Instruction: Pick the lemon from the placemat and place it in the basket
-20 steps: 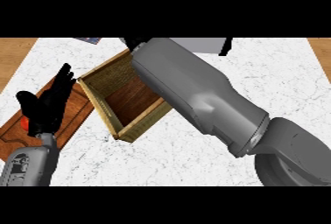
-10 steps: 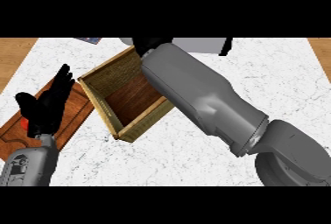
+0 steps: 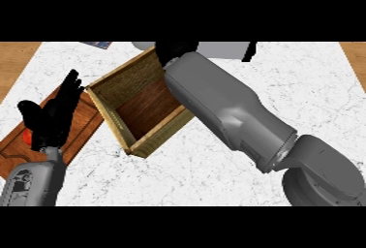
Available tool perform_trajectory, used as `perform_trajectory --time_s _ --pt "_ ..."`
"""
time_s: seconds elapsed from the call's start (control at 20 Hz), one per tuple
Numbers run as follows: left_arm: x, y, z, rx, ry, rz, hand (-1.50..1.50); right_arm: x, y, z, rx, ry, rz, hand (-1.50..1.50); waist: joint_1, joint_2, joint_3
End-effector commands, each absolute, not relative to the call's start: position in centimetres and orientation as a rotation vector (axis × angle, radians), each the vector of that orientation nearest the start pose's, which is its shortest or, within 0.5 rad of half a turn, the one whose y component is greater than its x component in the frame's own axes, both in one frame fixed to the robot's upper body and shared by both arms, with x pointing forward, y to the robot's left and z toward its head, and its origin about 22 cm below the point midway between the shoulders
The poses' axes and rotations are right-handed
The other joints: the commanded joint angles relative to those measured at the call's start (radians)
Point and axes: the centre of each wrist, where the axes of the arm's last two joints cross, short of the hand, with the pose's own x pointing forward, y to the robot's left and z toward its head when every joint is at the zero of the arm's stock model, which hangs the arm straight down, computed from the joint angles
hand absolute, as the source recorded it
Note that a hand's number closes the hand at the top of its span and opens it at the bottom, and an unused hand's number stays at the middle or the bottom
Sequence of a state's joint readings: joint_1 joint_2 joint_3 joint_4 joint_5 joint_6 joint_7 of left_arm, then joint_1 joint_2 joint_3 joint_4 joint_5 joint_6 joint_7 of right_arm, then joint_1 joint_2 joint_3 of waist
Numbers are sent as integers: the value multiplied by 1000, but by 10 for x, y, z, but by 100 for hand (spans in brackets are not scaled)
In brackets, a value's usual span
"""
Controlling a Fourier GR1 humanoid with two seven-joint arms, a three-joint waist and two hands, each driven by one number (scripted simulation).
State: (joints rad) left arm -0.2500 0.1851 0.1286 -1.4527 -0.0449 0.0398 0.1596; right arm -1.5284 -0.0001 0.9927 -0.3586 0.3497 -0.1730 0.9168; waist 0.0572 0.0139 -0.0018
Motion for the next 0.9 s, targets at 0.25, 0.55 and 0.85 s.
perform_trajectory --time_s 0.25,0.55,0.85 --pt "301 277 62 244 -1545 -79 0 415 30 167 -1312 -1087 1068 150 14 1 0" --pt "298 279 47 260 -1541 -76 0 420 21 161 -1261 -954 1018 150 8 1 0" --pt "312 265 54 240 -1541 -69 0 418 21 157 -1276 -929 951 -150 3 2 0"
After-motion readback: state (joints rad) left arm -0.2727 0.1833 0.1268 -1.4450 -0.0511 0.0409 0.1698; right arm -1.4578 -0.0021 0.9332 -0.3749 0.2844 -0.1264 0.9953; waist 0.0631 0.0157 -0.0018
